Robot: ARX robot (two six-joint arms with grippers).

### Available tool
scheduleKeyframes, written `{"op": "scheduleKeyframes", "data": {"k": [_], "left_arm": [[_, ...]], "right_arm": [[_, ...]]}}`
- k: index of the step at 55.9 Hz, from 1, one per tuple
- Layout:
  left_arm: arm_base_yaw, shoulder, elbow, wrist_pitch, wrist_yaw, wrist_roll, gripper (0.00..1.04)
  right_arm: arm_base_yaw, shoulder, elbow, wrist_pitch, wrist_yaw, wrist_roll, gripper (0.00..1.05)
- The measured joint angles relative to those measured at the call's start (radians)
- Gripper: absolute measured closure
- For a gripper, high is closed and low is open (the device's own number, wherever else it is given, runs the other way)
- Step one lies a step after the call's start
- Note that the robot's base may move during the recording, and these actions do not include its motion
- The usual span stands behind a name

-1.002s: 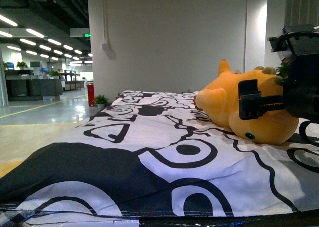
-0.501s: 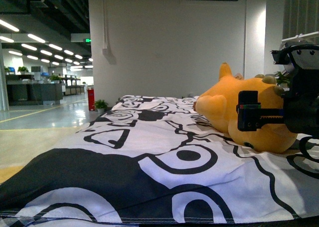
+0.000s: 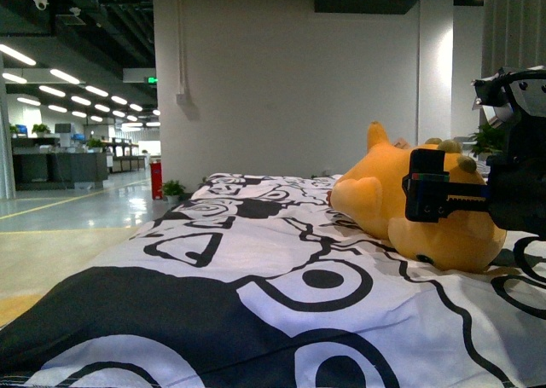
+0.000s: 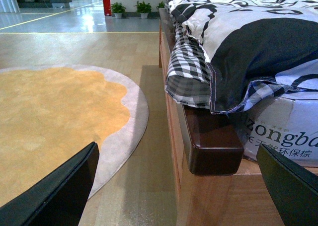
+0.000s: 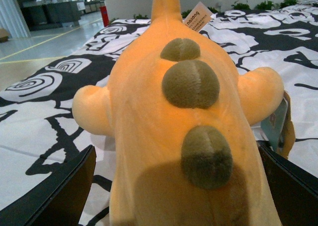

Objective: Put away toys

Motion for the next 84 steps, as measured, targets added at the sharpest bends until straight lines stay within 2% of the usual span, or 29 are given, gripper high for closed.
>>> {"op": "scheduleKeyframes", "data": {"k": [13,27,37,55,62,72,84], "left_arm": [[0.000,0.000,0.000,0.000,0.000,0.000,0.06],[0.000,0.000,0.000,0.000,0.000,0.000,0.06],[0.000,0.000,0.000,0.000,0.000,0.000,0.06],[0.000,0.000,0.000,0.000,0.000,0.000,0.06],[0.000,0.000,0.000,0.000,0.000,0.000,0.06],[0.000,0.000,0.000,0.000,0.000,0.000,0.06],[0.000,0.000,0.000,0.000,0.000,0.000,0.06]], "right_arm": [[0.041,0.031,0.002,0.043,0.055,-0.037,0.07],[0.065,0.072,0.004,0.171,0.162,-0.204,0.08],[0.062,0.071,0.003,0.152,0.143,-0.222,0.48],[0.044,0.028,-0.021,0.127,0.081,-0.213,0.97],[0.010,-0.024,-0.030,0.083,0.024,-0.175,0.98],[-0.088,-0.214,-0.062,-0.023,-0.142,-0.041,0.98],[-0.158,-0.418,-0.142,-0.101,-0.291,0.061,0.98]]}}
